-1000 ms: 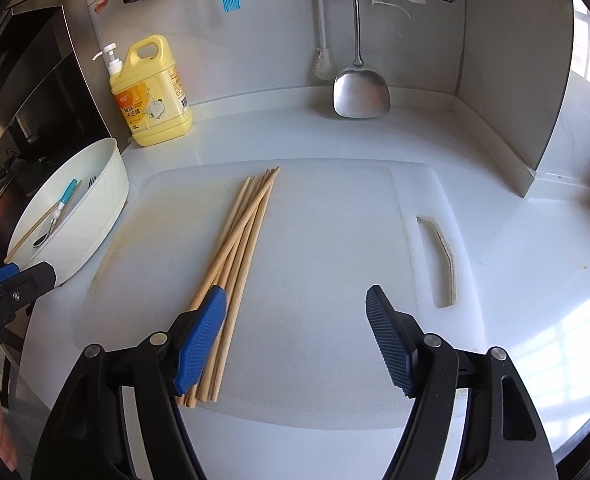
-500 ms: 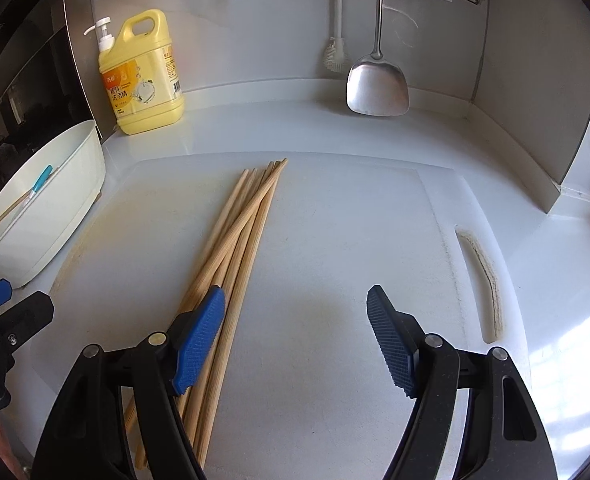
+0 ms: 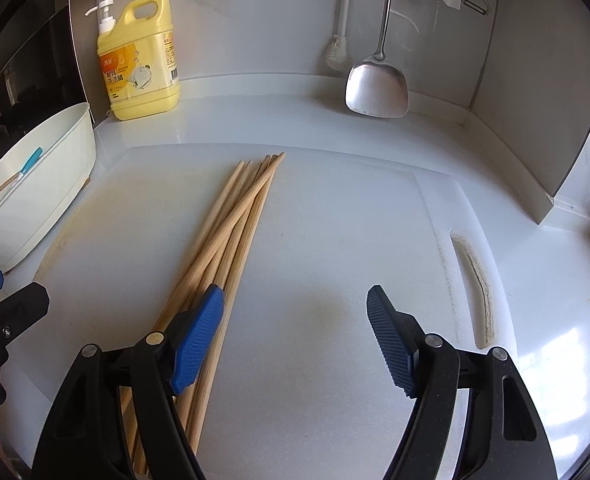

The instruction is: Organize utensils

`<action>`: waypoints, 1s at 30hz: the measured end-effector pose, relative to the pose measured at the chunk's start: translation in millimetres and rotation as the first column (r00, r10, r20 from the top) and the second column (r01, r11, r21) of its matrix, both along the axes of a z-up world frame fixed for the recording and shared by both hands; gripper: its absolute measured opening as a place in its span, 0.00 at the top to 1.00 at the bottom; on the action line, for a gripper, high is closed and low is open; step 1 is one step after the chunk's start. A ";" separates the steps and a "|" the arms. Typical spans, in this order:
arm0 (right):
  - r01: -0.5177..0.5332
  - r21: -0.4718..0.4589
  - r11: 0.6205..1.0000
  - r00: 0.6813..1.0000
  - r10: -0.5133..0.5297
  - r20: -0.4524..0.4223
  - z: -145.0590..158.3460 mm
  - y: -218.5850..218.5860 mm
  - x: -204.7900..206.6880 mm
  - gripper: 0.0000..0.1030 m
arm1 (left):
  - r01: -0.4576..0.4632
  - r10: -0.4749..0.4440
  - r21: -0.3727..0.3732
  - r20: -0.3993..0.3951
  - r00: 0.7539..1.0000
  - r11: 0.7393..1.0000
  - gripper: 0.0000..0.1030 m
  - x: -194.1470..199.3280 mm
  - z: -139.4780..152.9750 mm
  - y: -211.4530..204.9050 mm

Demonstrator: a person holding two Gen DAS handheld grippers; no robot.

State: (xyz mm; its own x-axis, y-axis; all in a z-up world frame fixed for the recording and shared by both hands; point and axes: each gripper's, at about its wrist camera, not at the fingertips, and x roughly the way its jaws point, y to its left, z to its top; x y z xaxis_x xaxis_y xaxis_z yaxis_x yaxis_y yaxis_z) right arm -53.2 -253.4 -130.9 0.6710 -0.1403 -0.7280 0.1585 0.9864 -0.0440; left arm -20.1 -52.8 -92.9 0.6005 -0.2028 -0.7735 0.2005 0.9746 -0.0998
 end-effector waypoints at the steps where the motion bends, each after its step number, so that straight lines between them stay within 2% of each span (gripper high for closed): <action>1: -0.004 0.000 1.000 1.000 0.004 -0.003 -0.2 1.1 0.9 0.32 | -0.001 0.001 -0.001 0.000 1.000 1.000 0.07 0.4 0.0 -0.2; 17: -0.017 -0.071 0.997 1.000 0.015 -0.025 -2.6 -3.7 8.5 0.30 | 0.044 -0.044 -0.012 0.010 0.999 0.999 0.07 1.6 1.3 -26.9; 30: 0.074 0.019 0.997 0.997 -0.073 -0.012 -3.9 -54.8 -10.4 0.30 | 0.137 -0.137 -0.014 0.000 0.991 0.991 0.07 6.7 -4.8 -64.1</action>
State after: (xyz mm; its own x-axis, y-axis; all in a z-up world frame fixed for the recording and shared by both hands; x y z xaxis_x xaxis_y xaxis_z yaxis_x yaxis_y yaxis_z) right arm -63.6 -308.2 -134.8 0.6511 -0.1748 -0.7386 0.2302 0.9728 -0.0273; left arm -13.4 -116.9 -97.7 0.5657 -0.2933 -0.7707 0.3318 0.9366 -0.1129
